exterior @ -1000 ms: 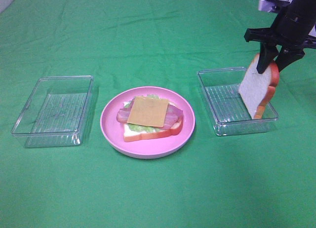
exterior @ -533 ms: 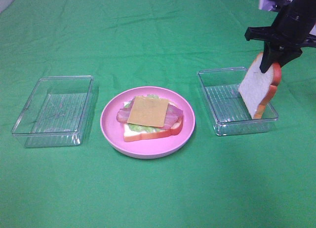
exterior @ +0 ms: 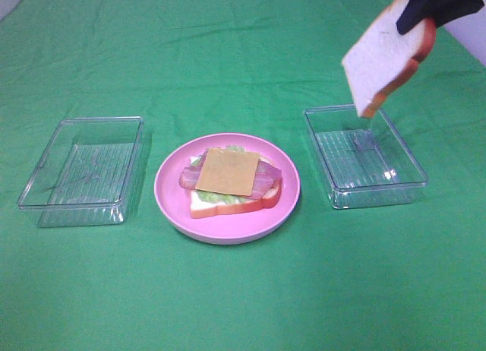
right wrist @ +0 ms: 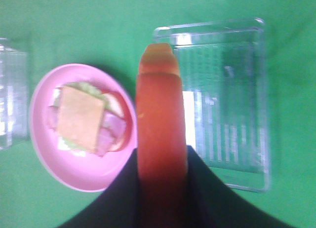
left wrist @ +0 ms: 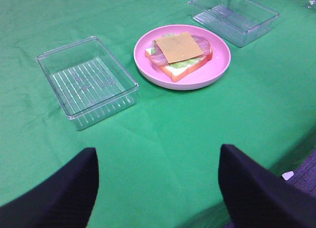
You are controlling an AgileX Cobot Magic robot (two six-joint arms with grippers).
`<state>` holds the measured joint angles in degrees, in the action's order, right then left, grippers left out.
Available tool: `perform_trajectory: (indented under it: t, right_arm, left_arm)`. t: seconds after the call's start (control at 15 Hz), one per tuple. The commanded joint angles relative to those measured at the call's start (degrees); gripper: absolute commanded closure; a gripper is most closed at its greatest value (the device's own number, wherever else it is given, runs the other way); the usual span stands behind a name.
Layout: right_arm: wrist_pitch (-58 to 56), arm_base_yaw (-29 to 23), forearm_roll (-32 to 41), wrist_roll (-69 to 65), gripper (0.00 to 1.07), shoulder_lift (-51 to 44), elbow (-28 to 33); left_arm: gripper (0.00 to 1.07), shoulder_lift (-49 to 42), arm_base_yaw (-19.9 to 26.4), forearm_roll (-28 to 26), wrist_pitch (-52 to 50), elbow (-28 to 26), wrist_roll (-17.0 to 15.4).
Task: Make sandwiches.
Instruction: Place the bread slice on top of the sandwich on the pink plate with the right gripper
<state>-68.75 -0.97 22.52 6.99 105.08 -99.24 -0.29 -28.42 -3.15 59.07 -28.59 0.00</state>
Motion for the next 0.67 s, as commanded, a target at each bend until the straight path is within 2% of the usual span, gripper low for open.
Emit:
perform_trajectory:
  t: [0.07, 0.33, 0.4, 0.47, 0.67]
  right_arm:
    - [-0.2, -0.2, 10.9, 5.0, 1.07, -2.0, 2.8]
    - [4.9, -1.3, 35.8, 17.2, 1.07, -2.6, 16.6]
    - [8.1, -3.8, 39.2, 20.4, 1.07, -2.3, 21.4]
    - [11.2, -6.0, 40.3, 21.7, 1.07, -1.7, 23.8]
    - [15.5, -11.6, 43.4, 22.8, 1.07, 3.8, 25.6]
  left_arm:
    - [0.40, -1.0, -0.2, 0.0, 0.1, 0.1, 0.0]
    - [0.40, -1.0, -0.2, -0.1, 0.1, 0.1, 0.0]
    - [0.40, -1.0, -0.2, -0.1, 0.1, 0.1, 0.0]
    - [0.40, -1.0, -0.2, -0.1, 0.1, 0.1, 0.0]
    - [0.40, -1.0, -0.2, -0.1, 0.1, 0.1, 0.0]
